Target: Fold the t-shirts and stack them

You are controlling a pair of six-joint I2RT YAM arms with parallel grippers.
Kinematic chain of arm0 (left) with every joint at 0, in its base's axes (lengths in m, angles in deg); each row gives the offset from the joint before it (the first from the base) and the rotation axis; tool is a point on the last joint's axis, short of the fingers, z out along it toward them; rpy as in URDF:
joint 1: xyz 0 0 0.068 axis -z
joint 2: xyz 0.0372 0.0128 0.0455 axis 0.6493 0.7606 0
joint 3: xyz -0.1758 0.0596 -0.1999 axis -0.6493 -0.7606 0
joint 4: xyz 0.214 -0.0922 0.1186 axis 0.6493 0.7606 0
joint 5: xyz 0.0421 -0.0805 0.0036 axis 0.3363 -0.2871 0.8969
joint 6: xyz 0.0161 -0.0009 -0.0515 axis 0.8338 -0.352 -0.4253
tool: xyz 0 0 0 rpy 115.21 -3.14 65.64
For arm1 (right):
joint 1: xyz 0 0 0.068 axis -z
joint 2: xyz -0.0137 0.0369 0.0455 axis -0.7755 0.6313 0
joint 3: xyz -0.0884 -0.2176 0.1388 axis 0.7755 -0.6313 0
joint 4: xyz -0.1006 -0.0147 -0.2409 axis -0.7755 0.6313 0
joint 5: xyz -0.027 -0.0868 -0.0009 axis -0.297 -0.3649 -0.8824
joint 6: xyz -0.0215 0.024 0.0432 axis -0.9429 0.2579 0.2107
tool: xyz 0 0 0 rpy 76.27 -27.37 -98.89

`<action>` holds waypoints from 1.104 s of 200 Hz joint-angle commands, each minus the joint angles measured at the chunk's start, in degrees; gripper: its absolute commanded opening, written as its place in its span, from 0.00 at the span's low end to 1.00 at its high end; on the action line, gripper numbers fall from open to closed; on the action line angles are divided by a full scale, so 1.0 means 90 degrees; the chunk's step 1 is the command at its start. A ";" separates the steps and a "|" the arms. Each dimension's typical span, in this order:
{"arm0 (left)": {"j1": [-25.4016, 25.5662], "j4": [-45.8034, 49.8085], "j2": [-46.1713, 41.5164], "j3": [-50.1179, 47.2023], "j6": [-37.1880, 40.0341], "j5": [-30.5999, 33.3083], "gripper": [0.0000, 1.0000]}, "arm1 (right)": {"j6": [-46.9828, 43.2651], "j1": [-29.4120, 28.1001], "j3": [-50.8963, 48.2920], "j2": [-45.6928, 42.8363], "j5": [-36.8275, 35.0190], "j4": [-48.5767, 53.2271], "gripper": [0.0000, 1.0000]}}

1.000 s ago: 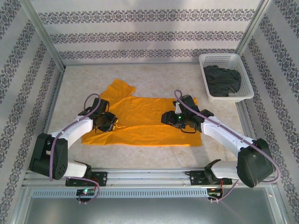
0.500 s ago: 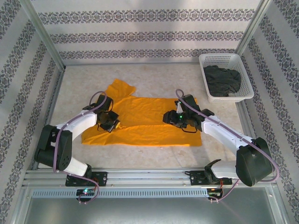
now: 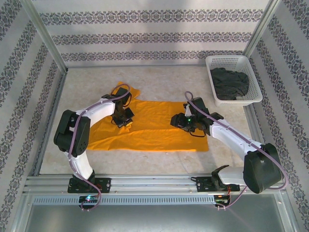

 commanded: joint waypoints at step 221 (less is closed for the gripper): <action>-0.0139 0.0273 -0.1128 -0.0277 0.0256 0.1042 0.46 | 0.0533 0.0435 -0.0879 -0.0450 -0.0181 0.0628 0.43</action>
